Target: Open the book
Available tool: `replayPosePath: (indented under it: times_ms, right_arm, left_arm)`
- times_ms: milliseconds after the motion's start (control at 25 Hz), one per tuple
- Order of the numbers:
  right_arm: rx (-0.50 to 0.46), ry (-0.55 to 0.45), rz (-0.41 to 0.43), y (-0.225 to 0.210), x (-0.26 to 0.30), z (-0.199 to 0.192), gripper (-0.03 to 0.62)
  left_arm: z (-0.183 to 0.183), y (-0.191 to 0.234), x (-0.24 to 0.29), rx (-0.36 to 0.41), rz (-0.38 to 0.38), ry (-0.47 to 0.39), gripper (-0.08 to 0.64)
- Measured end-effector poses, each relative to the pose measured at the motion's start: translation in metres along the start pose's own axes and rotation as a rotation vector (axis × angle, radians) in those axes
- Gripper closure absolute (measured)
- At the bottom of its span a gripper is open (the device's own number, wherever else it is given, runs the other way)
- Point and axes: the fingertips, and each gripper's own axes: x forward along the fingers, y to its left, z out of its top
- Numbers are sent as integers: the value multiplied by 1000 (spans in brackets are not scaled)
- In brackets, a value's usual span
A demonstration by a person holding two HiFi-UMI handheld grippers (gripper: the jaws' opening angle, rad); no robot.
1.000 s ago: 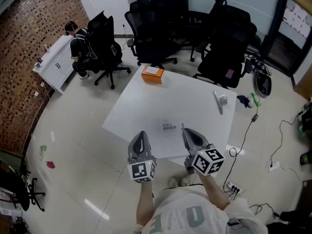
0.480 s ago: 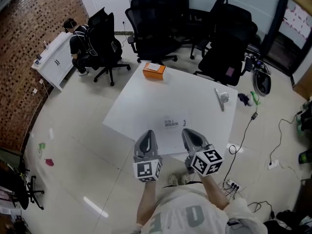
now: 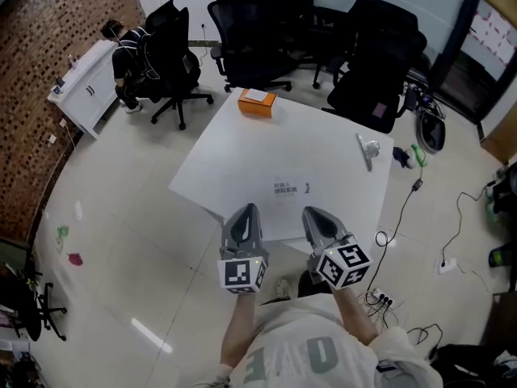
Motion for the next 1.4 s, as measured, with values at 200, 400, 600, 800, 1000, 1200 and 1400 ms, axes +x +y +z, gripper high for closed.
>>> replayPosePath:
  times_ms: [200, 400, 600, 800, 1000, 1200, 1400]
  right_arm:
    - [-6, -17, 58, 25, -14, 6, 591]
    - [-26, -49, 56, 43, -71, 7, 591]
    - [-4, -68, 23, 45, -175, -15, 590]
    - [-37, -79, 3, 59, -290, -44, 591]
    - [-66, -84, 48, 89, -377, -59, 589]
    - [-69, -99, 102, 131, -419, -57, 591]
    - [-97, -97, 71, 140, -446, -59, 591]
  left_arm:
    - [17, 6, -21, -8, 38, -32, 541]
    - [37, -22, -63, -8, 35, -69, 541]
    - [36, -88, -127, 1, 26, -81, 541]
    - [21, -170, -225, -5, 2, -71, 540]
    - [31, -236, -307, -17, 9, -85, 541]
    - [81, -269, -358, 55, 10, -139, 541]
    - [84, -276, -382, 43, 13, -128, 541]
